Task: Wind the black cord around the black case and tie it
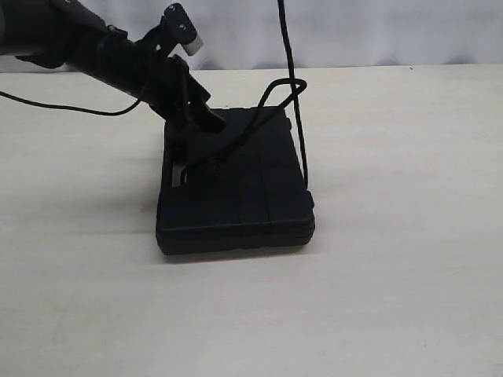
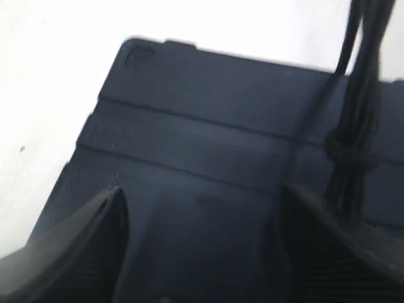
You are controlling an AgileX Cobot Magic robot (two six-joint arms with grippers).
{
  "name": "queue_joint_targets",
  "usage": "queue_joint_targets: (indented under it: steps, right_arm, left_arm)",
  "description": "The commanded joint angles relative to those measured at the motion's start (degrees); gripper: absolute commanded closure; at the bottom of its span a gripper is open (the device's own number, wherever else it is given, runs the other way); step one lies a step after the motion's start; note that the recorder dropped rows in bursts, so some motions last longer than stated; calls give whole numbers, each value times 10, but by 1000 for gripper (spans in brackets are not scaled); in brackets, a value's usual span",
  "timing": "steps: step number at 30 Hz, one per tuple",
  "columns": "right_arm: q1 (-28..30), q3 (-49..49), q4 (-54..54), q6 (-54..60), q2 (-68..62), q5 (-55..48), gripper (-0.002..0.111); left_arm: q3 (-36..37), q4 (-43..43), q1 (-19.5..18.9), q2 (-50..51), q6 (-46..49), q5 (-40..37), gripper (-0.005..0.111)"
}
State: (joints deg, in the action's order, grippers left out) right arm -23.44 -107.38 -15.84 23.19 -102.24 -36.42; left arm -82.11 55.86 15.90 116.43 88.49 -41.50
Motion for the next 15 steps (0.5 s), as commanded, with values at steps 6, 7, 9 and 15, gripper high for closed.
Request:
queue_joint_targets:
  steps: [6, 7, 9, 15]
  right_arm:
    - [0, 1, 3, -1, 26, 8, 104]
    - [0, 1, 3, -1, 30, 8, 104]
    - [0, 1, 3, -1, 36, 6, 104]
    - [0, 1, 18, -1, 65, 6, 104]
  left_arm:
    - [-2, 175, 2, 4, 138, -124, 44]
    - [-2, 191, 2, 7, 153, -135, 44]
    - [-2, 211, 2, 13, 165, -134, 44]
    - [-2, 219, 2, 40, 166, -101, 44]
